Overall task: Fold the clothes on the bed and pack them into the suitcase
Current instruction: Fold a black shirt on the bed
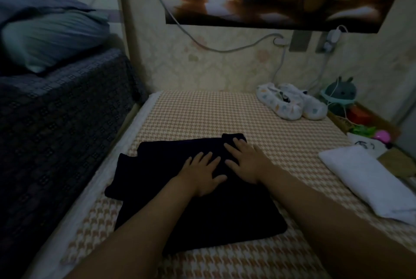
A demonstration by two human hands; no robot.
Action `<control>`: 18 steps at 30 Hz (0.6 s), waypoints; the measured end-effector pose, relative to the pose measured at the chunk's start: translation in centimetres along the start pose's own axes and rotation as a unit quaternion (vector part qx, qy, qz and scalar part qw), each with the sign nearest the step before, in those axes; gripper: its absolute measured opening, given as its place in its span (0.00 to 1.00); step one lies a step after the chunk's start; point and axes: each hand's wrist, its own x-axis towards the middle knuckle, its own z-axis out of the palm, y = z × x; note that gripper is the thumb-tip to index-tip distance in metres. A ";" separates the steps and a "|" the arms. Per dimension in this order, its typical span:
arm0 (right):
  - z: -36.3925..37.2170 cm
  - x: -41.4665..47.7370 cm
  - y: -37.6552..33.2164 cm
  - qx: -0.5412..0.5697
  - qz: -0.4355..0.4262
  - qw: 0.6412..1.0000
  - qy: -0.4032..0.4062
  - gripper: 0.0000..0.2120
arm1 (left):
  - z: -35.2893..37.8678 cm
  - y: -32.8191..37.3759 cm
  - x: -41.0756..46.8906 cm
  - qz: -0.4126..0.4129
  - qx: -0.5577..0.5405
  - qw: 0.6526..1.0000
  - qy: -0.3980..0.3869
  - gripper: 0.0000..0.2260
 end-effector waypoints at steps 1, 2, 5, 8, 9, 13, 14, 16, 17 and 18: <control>0.2 0.5 0.3 0.002 0.008 1.000 -0.021 0.31 | 0.5 -0.4 0.0 -0.005 0.013 1.000 -0.021 0.32; 0.3 0.8 0.5 0.002 0.014 0.999 -0.034 0.32 | 0.8 -0.7 0.1 -0.006 0.022 0.999 -0.024 0.33; 0.3 1.4 0.8 -0.014 0.032 0.999 -0.038 0.34 | 0.7 -0.6 0.0 0.019 0.045 0.998 0.034 0.31; 0.2 0.9 0.5 -0.030 0.026 0.999 -0.025 0.32 | 0.4 0.7 -0.8 0.139 0.024 0.979 0.145 0.26; 0.2 0.4 0.3 -0.030 0.019 0.999 -0.015 0.32 | 0.2 1.2 -1.4 0.169 0.007 0.972 0.165 0.24; -0.3 -2.1 -0.3 -0.030 -0.036 0.998 0.031 0.28 | -0.7 2.1 -4.4 0.194 0.015 0.976 0.101 0.30; -0.5 -2.7 -0.5 -0.024 -0.045 0.998 0.028 0.28 | -0.7 2.1 -5.0 0.195 0.019 0.978 0.064 0.30; -0.7 -4.1 -0.7 -0.006 -0.055 0.998 0.015 0.28 | -0.7 2.1 -5.9 0.198 0.019 0.979 0.037 0.27; -0.8 -4.7 -0.8 0.003 -0.062 0.998 0.008 0.29 | -0.7 2.0 -6.3 0.190 0.001 0.981 0.034 0.23; -0.9 -5.2 -1.0 0.012 -0.071 0.997 0.004 0.30 | -0.8 2.0 -6.7 0.182 -0.025 0.982 0.031 0.19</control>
